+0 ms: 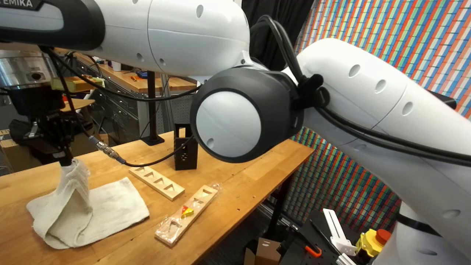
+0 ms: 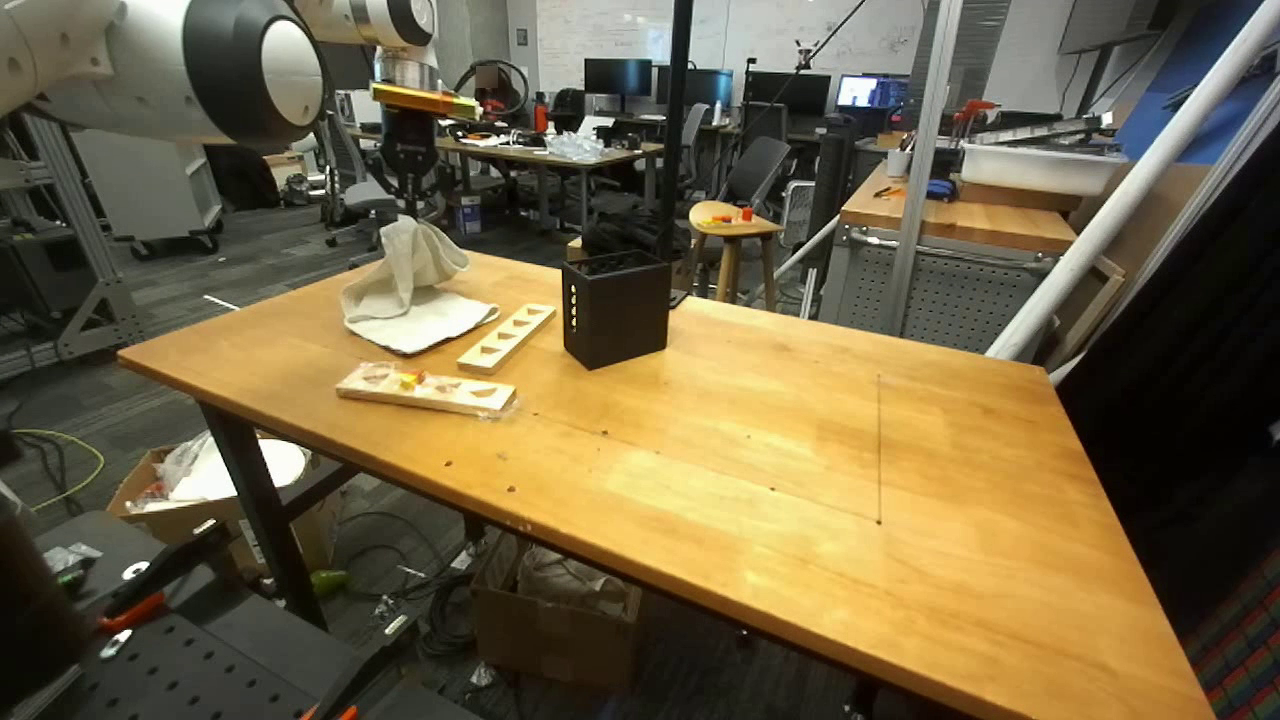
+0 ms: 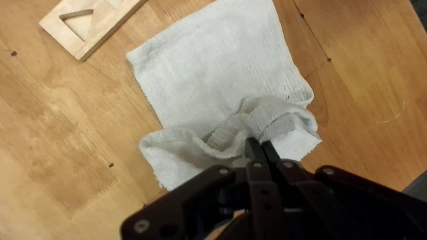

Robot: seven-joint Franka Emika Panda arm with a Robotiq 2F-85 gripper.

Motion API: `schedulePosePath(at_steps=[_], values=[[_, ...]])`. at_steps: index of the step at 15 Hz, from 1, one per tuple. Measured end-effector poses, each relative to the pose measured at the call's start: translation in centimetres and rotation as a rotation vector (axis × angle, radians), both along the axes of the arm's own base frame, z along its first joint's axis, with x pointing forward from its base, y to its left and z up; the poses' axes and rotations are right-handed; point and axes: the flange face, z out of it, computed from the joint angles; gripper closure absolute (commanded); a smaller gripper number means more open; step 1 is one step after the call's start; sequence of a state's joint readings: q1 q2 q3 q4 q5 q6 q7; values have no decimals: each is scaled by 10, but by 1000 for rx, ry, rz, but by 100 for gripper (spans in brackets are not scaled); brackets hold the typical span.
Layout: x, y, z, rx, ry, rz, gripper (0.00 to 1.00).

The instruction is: Pick up the cloth and put it in the box, then remove it and fold it on the table

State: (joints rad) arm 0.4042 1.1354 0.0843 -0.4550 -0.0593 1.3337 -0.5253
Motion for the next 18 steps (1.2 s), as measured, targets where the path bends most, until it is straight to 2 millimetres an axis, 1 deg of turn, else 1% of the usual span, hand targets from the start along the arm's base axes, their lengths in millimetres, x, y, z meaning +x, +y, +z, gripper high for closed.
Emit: schedulePosePath(at_steps=[5, 13, 18], values=[[2, -18, -3, -14, 38, 12, 99], [15, -49, -6, -10, 47, -12, 99], [22, -70, -13, -9, 55, -35, 99]])
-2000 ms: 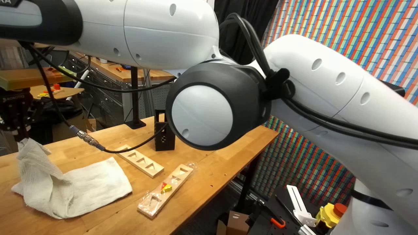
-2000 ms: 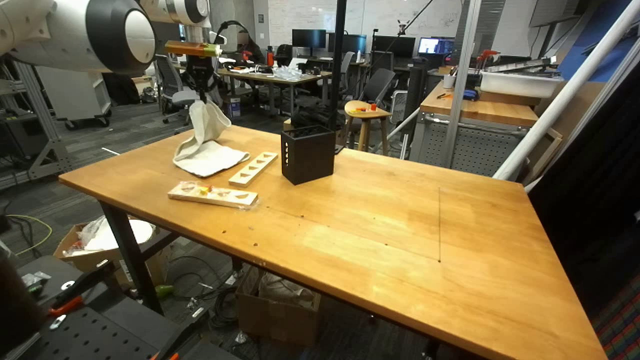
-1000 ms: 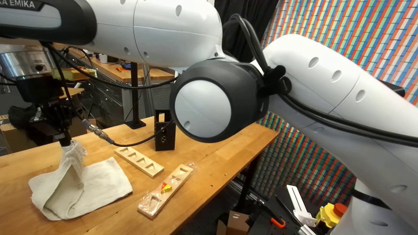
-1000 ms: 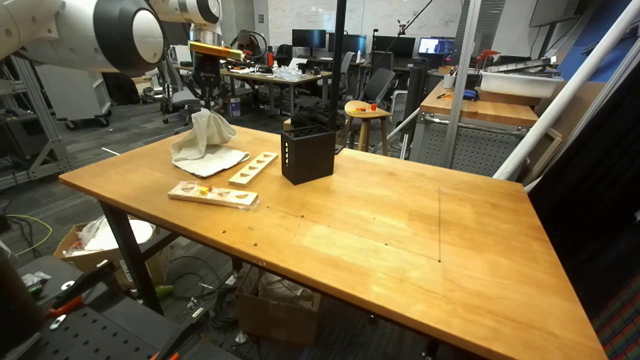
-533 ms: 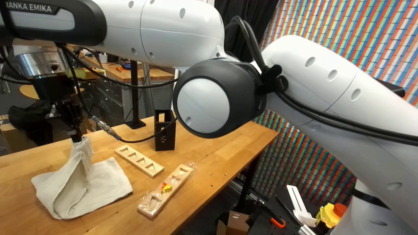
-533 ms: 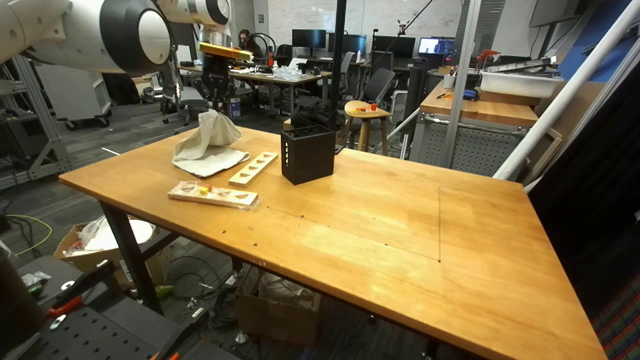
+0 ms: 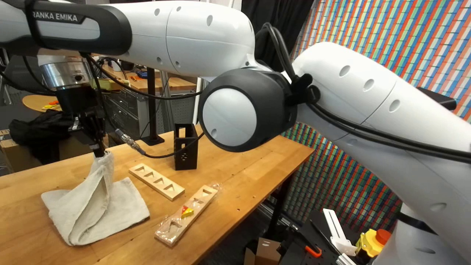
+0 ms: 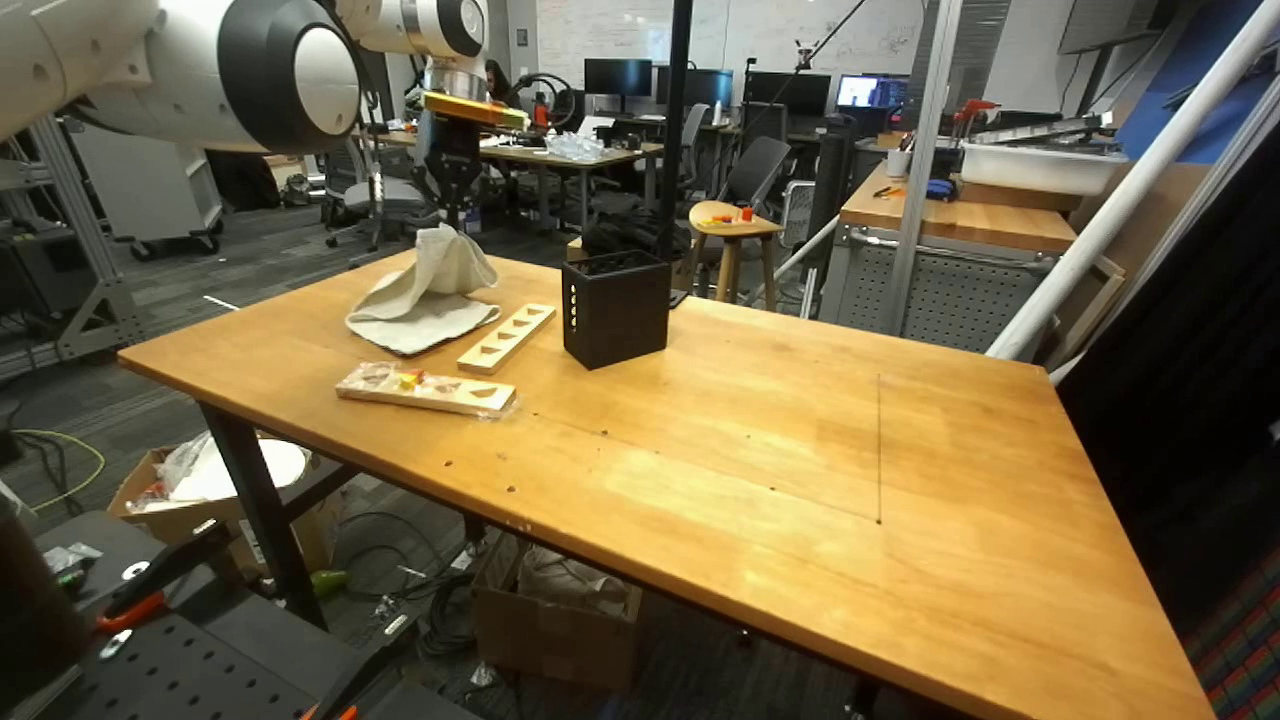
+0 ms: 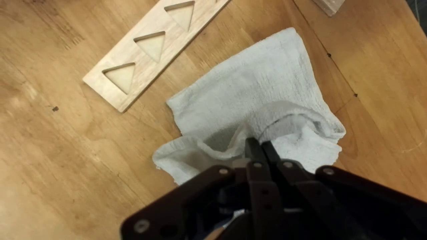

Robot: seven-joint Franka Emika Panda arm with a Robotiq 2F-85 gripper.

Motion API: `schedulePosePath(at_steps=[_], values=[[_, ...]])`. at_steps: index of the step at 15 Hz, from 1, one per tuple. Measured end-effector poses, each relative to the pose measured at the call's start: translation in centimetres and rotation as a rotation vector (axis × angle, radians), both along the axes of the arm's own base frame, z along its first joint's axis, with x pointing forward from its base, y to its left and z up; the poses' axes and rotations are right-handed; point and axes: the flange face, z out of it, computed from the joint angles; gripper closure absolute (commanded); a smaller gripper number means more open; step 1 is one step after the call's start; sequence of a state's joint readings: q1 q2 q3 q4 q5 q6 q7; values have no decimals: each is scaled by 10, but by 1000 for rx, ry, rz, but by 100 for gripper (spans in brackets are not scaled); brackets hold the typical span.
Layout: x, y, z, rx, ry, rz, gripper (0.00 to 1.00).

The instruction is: Pick up the cloth and put it in the box, then remove it and fold it on the table

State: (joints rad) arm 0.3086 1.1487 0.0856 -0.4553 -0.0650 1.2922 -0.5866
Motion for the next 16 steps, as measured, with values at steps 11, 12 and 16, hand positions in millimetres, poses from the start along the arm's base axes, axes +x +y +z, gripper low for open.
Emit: schedulePosePath(at_steps=[11, 12, 16], values=[[11, -33, -13, 2, 18, -38, 51], [11, -36, -15, 2, 20, -40, 44], [14, -48, -22, 4, 31, -42, 13]])
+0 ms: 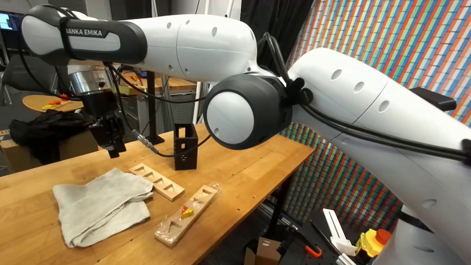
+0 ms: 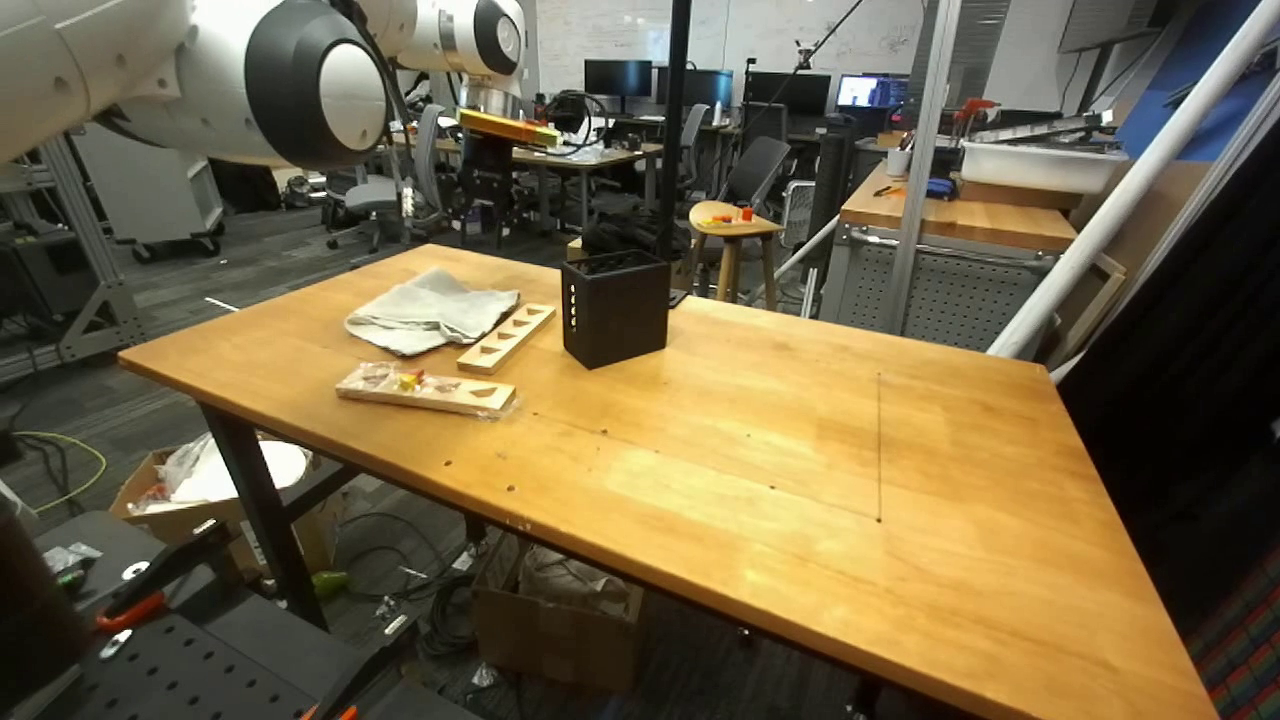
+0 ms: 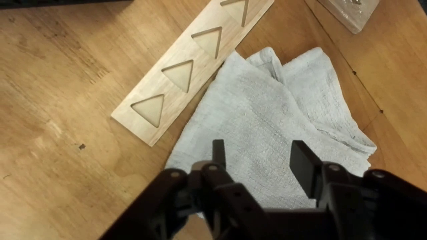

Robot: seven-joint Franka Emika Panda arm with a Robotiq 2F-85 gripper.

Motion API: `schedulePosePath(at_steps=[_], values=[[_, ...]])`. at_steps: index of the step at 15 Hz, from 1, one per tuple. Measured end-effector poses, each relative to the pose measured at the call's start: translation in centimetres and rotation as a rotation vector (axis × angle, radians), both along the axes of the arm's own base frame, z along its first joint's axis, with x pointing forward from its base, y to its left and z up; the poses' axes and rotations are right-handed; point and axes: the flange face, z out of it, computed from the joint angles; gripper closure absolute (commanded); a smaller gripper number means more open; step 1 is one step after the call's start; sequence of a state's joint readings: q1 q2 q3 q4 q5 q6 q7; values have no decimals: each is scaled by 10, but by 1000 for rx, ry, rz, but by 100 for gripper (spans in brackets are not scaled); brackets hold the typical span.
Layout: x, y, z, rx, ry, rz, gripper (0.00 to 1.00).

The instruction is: Pick up the cloth and put it in the box, then remove it and fold it on the table

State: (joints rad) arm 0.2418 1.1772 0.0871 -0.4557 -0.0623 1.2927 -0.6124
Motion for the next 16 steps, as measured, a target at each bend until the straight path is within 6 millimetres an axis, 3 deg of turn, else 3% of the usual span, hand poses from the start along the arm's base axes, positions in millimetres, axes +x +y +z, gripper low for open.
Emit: schedulePosePath(at_steps=[2, 3, 9, 16], values=[[1, -5, -1, 1, 1, -3, 1], [2, -8, -1, 2, 1, -4, 0], [8, -22, -1, 19, -9, 19, 0], [11, -22, 1, 39, -30, 70, 0]])
